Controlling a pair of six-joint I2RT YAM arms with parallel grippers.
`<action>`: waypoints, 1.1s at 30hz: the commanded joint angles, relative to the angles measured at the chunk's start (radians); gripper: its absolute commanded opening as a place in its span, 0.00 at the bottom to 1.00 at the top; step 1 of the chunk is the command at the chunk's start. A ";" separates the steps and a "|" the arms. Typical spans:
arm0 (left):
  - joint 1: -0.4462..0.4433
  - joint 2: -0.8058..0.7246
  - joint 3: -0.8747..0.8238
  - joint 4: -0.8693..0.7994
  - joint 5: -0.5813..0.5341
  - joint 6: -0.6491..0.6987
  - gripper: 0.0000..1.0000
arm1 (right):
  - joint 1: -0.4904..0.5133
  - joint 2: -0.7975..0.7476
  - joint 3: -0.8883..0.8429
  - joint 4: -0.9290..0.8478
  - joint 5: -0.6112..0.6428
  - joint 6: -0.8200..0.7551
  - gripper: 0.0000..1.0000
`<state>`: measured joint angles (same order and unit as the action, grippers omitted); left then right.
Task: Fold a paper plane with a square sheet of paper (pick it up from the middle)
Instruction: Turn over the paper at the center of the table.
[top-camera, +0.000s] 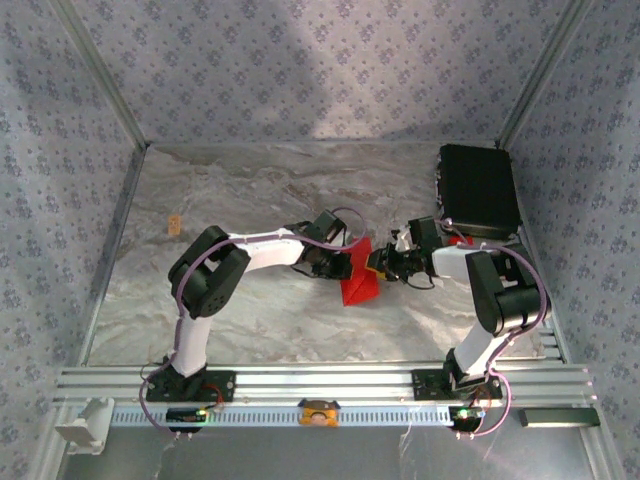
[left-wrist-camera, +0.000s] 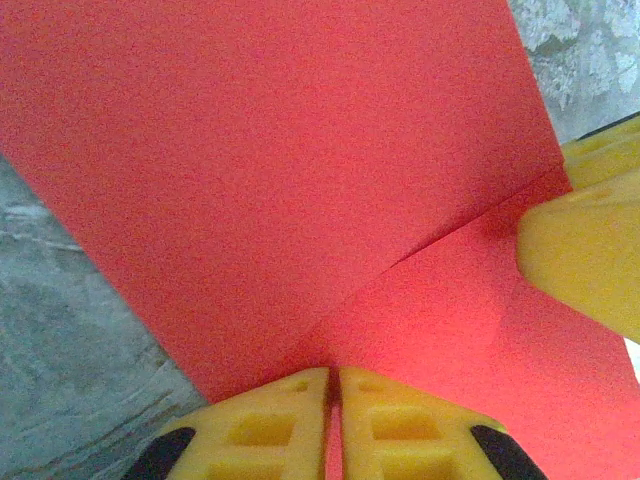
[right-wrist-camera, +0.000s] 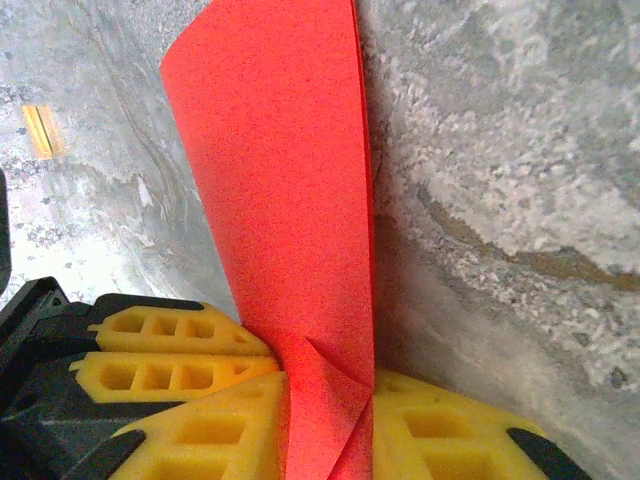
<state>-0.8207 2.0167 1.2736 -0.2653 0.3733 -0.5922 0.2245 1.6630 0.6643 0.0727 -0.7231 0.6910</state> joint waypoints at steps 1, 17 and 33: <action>-0.012 -0.006 -0.024 -0.044 -0.009 -0.012 0.12 | -0.008 0.016 -0.011 0.015 -0.019 -0.005 0.24; -0.012 -0.029 -0.024 -0.041 -0.023 -0.010 0.18 | -0.024 0.004 -0.020 0.030 -0.041 -0.022 0.09; -0.011 -0.269 -0.138 -0.017 -0.288 -0.027 0.31 | 0.031 -0.179 0.064 -0.228 0.170 -0.168 0.05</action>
<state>-0.8268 1.8221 1.1614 -0.2665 0.1997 -0.6048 0.2329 1.5383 0.6758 -0.0250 -0.6537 0.6006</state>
